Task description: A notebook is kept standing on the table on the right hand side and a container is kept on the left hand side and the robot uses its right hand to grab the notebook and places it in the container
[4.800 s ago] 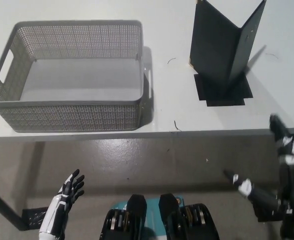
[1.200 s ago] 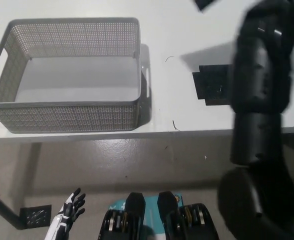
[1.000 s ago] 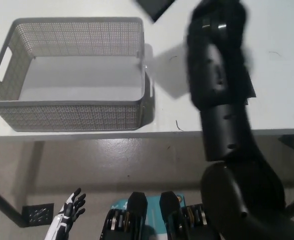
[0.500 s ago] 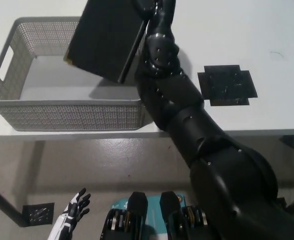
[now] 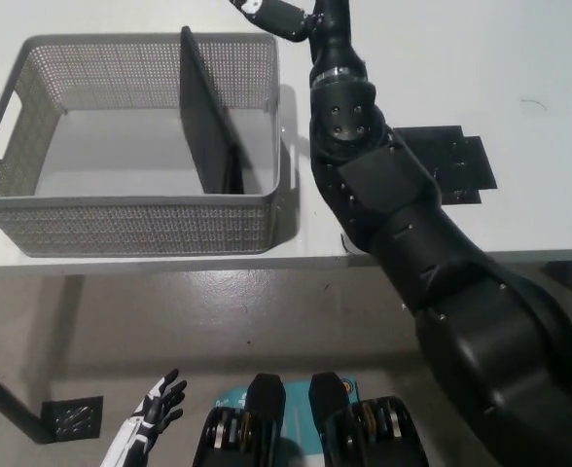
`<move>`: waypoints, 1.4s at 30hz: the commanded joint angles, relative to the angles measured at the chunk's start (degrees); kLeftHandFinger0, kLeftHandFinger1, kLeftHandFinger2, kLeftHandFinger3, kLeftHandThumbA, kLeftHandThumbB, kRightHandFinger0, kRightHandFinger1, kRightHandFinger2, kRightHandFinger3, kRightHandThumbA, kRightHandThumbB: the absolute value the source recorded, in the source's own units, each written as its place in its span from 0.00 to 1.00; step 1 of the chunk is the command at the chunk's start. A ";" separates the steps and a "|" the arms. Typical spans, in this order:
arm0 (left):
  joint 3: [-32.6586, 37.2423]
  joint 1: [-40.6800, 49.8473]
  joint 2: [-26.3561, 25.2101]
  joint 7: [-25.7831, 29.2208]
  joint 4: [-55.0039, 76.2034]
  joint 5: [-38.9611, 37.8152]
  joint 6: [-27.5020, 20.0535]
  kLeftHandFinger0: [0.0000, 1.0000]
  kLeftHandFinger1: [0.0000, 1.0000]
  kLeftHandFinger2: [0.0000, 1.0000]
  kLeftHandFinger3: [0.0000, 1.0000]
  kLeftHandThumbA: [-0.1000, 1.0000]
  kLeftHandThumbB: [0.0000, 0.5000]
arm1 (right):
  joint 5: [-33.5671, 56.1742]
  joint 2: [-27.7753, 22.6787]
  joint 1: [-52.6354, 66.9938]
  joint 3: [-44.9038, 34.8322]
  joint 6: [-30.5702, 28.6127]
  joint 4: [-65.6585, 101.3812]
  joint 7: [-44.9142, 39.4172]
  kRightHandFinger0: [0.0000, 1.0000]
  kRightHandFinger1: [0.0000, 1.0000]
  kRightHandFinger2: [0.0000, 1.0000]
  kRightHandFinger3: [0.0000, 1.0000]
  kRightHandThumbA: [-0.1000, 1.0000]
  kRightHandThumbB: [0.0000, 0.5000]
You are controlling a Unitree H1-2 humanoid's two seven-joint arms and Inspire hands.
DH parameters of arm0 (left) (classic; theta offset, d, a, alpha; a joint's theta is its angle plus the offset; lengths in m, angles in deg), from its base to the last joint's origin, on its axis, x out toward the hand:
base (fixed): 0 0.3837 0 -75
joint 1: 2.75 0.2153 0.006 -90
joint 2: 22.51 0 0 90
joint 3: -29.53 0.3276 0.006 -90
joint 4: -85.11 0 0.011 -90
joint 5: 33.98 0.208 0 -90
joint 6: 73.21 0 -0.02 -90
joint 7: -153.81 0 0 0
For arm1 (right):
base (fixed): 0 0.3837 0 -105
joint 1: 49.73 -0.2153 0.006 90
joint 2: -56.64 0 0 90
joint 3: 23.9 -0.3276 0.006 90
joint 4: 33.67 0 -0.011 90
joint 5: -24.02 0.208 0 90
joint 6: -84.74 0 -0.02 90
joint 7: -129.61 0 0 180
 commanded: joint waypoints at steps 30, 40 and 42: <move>0.37 -0.26 -0.22 -0.86 1.17 0.03 -0.05 1.00 1.00 1.00 1.00 1.00 0.33 | -0.31 -16.98 68.31 7.19 0.41 95.63 -14.10 1.00 1.00 1.00 1.00 1.00 0.92; 0.14 -0.71 -0.44 -0.76 2.10 0.05 1.25 1.00 1.00 1.00 1.00 1.00 0.36 | 3.45 -15.02 80.25 12.43 -7.48 75.17 -17.29 1.00 1.00 1.00 1.00 1.00 0.86; -0.08 -1.20 -0.64 -0.94 2.13 -0.37 1.10 1.00 1.00 1.00 1.00 1.00 0.34 | 3.17 -15.20 80.12 12.27 -7.84 70.75 -18.43 1.00 1.00 1.00 1.00 1.00 0.85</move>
